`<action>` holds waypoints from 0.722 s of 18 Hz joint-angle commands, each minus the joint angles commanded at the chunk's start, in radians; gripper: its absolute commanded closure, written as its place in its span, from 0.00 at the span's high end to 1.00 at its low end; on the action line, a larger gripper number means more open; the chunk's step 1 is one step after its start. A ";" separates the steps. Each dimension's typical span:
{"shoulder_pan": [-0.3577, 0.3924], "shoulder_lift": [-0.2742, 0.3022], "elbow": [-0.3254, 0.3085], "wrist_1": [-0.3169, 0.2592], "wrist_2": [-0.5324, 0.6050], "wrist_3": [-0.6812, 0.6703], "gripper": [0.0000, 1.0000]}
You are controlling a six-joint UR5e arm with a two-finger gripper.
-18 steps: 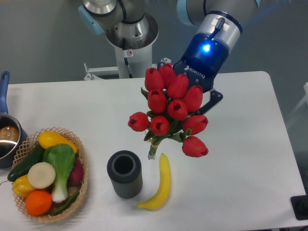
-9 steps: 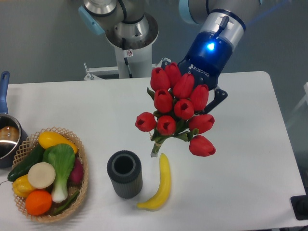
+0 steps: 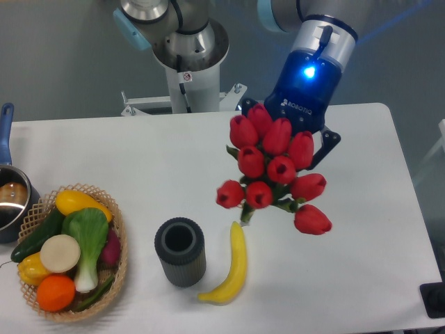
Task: Place the flowers on the table
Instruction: 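Carry the red tulip bouquet with the gripper, rotating it stems-down, then lower the held tulip bouquet onto the table beside the banana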
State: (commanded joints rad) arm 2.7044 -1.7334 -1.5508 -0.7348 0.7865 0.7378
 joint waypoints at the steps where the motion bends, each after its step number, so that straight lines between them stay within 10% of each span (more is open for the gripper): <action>1: -0.002 0.000 0.000 0.000 0.038 0.000 0.49; 13: -0.037 -0.003 -0.035 -0.017 0.399 0.055 0.49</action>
State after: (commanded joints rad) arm 2.6677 -1.7365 -1.5861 -0.7516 1.1855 0.7931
